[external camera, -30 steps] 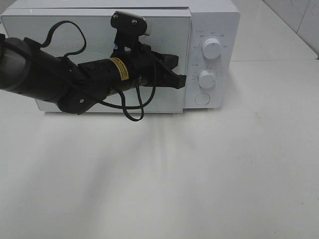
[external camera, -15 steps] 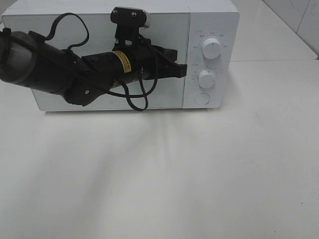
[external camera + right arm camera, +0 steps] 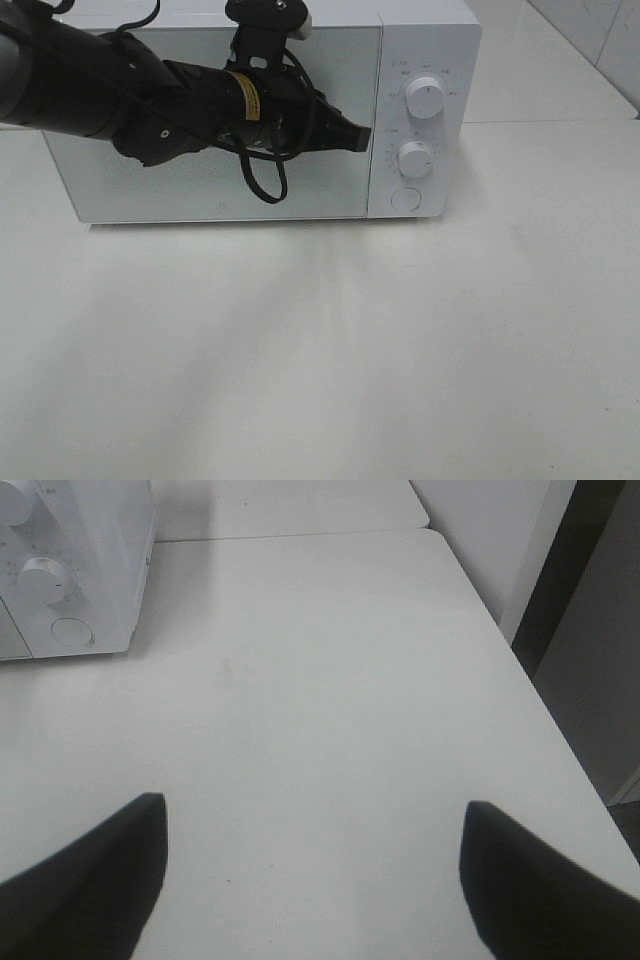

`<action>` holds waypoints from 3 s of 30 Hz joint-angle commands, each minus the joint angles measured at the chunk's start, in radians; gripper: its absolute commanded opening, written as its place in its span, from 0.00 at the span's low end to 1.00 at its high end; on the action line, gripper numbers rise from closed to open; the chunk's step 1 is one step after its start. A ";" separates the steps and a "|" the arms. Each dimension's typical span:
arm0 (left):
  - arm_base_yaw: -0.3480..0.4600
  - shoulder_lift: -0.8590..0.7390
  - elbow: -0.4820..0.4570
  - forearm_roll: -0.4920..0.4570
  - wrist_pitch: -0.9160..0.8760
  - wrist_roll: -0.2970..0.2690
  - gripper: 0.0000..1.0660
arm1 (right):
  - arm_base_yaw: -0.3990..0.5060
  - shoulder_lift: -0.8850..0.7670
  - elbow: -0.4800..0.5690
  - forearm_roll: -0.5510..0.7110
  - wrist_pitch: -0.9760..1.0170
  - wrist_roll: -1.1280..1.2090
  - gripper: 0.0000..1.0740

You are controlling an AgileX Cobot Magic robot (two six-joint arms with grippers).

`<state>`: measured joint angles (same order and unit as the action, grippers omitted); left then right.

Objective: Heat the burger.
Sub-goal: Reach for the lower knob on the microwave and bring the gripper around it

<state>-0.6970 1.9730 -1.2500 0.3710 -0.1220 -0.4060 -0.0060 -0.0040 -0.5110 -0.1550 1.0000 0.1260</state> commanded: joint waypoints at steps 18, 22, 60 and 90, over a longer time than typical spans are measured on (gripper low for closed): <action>-0.311 -0.115 -0.004 -0.035 0.635 0.006 0.94 | -0.005 -0.024 0.000 -0.001 -0.004 0.002 0.71; -0.318 -0.151 -0.004 -0.063 0.774 0.005 0.94 | -0.005 -0.024 0.000 -0.001 -0.004 0.002 0.71; 0.413 -0.620 -0.004 -0.446 1.374 0.366 0.94 | -0.005 -0.024 0.000 -0.001 -0.004 0.002 0.71; 0.549 -1.121 0.706 -0.409 1.201 0.322 0.94 | -0.005 -0.024 0.000 -0.001 -0.004 0.002 0.71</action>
<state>-0.1480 0.8620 -0.5600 -0.0390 1.0960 -0.0750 -0.0060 -0.0040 -0.5110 -0.1550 1.0000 0.1260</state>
